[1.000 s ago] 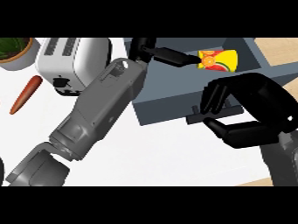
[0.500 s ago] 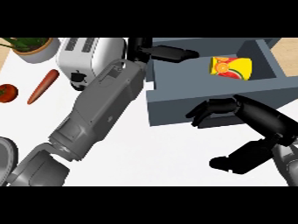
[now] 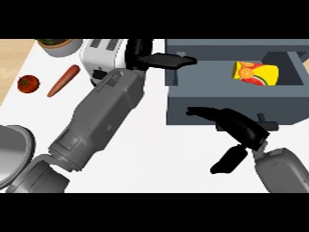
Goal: Pick up the cup, place it into the drawer and close the drawer
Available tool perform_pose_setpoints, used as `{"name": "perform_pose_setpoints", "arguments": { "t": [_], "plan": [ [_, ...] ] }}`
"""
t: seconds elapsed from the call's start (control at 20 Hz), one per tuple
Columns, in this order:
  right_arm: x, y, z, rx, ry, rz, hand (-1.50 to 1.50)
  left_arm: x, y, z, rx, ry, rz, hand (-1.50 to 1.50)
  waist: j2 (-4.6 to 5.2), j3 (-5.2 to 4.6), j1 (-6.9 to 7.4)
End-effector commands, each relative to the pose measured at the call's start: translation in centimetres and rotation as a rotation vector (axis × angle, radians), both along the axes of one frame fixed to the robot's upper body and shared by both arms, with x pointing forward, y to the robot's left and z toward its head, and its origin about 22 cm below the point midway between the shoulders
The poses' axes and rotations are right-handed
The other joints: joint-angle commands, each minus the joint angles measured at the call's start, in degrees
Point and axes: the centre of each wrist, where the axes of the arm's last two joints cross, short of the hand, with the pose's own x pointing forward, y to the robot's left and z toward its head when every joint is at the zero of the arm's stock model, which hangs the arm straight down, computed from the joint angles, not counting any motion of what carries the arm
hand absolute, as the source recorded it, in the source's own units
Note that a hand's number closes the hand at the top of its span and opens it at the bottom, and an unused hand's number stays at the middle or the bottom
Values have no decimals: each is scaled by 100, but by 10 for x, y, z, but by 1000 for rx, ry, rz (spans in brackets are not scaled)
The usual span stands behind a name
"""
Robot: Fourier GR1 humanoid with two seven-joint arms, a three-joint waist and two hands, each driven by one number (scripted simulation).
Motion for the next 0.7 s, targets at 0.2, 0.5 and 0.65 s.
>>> {"name": "perform_pose_setpoints", "arguments": {
  "t": [0.2, 0.5, 0.65],
  "plan": [
    [38, 2, -75, -177, 50, -44, 150, -3, 36, -11, -48, -16, -3, -150, -9, 8, 430],
    [82, -28, -59, -11, -41, -125, 150, -14, 70, -38, -59, 11, -28, -150, 16, 16, 633],
    [104, -52, -37, -1, -108, -210, 150, -9, 68, -21, -58, -6, -34, -150, 94, 26, 715]
  ]
}}
